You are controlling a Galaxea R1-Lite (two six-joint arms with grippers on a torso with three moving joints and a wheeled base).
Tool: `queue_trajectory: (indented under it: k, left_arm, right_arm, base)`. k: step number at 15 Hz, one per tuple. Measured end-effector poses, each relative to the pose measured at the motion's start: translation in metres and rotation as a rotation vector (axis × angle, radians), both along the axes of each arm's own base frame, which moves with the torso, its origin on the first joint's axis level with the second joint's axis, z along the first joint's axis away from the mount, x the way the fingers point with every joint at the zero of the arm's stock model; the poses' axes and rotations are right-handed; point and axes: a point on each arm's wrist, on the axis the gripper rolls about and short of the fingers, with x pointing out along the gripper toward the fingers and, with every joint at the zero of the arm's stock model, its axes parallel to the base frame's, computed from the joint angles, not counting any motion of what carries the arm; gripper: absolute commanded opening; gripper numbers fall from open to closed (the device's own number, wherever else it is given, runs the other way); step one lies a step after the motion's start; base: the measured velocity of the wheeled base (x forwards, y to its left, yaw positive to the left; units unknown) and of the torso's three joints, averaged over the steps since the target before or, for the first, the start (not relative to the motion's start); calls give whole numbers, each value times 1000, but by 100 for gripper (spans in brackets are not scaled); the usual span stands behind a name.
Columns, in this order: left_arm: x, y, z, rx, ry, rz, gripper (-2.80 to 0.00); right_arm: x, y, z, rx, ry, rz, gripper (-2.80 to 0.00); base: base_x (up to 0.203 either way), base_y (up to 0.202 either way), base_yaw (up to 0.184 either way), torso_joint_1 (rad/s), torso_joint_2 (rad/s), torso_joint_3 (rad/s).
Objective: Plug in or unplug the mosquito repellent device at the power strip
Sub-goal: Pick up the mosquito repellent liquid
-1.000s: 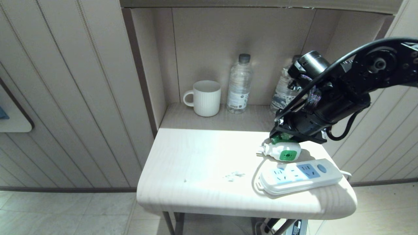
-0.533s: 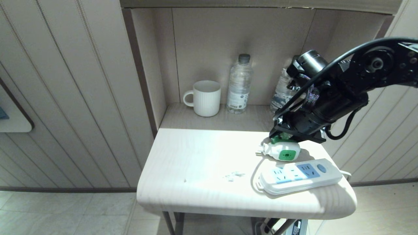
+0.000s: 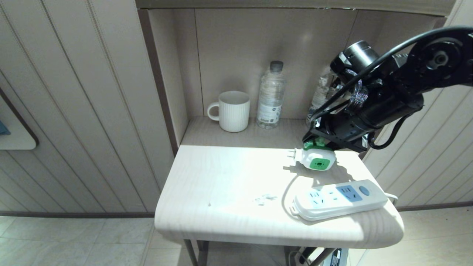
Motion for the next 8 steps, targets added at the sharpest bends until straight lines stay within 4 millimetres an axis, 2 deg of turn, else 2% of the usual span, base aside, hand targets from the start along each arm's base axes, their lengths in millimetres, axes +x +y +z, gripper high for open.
queue_trajectory:
  k: [3,8]
  left_arm:
    - [0,0,0,0,0,0,-280]
    - [0,0,0,0,0,0,-280]
  right_arm:
    - [-13,-4,13,84,-3,28,-280]
    - [-54,-21,38,307,78,99,-280]
  base:
    - [0,0,0,0,0,0]
    - [0,0,0,0,0,0]
